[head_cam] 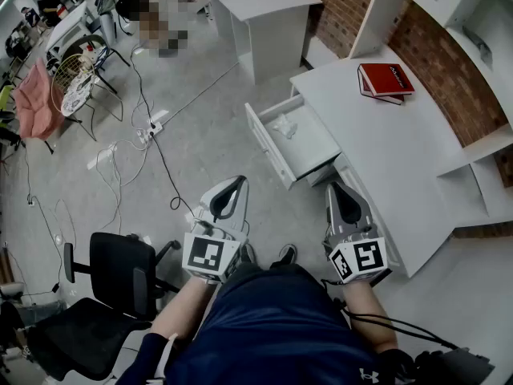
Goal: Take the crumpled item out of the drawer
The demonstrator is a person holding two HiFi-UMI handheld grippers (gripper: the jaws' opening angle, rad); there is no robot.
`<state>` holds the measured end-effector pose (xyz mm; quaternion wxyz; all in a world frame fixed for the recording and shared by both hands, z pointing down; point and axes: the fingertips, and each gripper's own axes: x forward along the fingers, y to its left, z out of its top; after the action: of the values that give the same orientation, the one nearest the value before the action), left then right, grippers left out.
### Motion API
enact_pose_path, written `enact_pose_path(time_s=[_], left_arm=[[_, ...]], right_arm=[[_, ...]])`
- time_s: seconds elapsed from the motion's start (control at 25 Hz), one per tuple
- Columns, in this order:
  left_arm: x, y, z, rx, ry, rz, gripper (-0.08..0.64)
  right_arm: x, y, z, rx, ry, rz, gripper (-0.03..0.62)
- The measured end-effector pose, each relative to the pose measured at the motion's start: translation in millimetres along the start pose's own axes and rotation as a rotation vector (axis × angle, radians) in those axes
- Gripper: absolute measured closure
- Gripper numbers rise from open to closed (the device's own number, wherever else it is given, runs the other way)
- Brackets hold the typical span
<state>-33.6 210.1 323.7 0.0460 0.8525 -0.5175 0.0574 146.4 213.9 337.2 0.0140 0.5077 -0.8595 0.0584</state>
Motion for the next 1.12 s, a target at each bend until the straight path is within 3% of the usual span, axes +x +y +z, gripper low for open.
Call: enact_pose_path(time_s=[0.28, 0.64, 1.12], left_arm=[[5.3, -17.4, -6.3, -0.019, 0.003, 0.012, 0.557], [7.3, -26.5, -13.3, 0.01, 0.036, 0.073, 0.558], [37.8, 34.1, -40.6, -0.047, 0.099, 0.087, 0.558]], right_arm=[[-8.0, -13.3, -4.7, 0.002, 0.003, 0.017, 0.591], [-12.7, -33.9, -13.6, 0.017, 0.007, 0.044, 0.59], [45.1, -45.7, -31.7, 0.042, 0.077, -0.008, 0.591]])
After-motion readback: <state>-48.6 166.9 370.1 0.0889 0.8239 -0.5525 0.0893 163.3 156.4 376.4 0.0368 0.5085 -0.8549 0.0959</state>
